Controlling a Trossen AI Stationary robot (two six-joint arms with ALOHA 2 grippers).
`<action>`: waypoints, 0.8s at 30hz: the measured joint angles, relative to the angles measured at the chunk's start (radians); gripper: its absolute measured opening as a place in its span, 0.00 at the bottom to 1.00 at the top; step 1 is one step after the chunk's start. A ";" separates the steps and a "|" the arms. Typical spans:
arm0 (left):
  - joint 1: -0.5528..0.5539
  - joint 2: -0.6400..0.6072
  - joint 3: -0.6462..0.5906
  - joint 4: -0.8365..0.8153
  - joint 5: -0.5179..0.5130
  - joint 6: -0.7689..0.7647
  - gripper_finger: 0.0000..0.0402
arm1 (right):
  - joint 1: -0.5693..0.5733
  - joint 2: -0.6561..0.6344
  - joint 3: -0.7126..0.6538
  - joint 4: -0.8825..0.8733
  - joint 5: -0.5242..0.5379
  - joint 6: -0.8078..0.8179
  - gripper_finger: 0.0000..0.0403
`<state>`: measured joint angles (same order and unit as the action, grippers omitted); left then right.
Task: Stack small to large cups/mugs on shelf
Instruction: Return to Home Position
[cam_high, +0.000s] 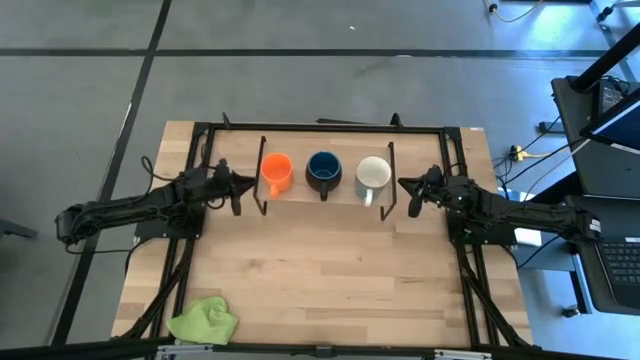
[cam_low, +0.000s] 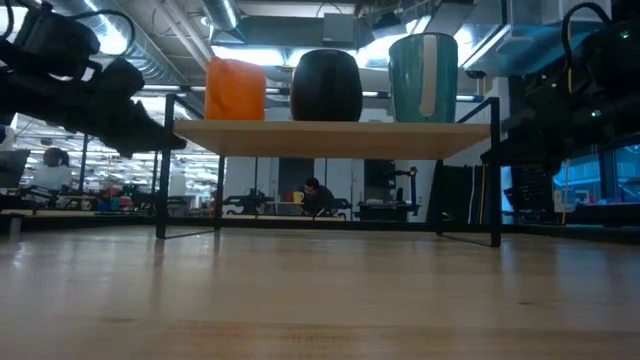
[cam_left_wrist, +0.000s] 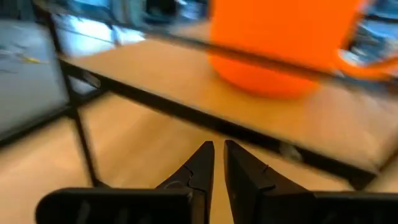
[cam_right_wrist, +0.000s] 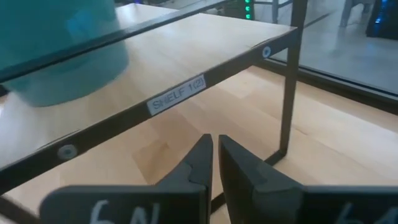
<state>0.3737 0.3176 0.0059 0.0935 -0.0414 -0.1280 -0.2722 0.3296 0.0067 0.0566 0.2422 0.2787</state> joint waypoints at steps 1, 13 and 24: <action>0.000 0.000 0.000 -0.021 0.036 0.000 0.08 | 0.000 0.004 0.000 0.001 0.006 0.001 0.07; -0.002 0.072 0.002 -0.067 0.178 0.006 0.08 | 0.000 0.057 0.000 0.005 0.028 0.017 0.07; -0.022 0.076 0.003 -0.045 0.369 0.000 0.08 | 0.000 0.057 0.000 0.005 0.027 0.031 0.07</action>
<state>0.3514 0.3937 0.0086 0.0488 0.3271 -0.1283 -0.2722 0.3862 0.0067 0.0616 0.2691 0.3101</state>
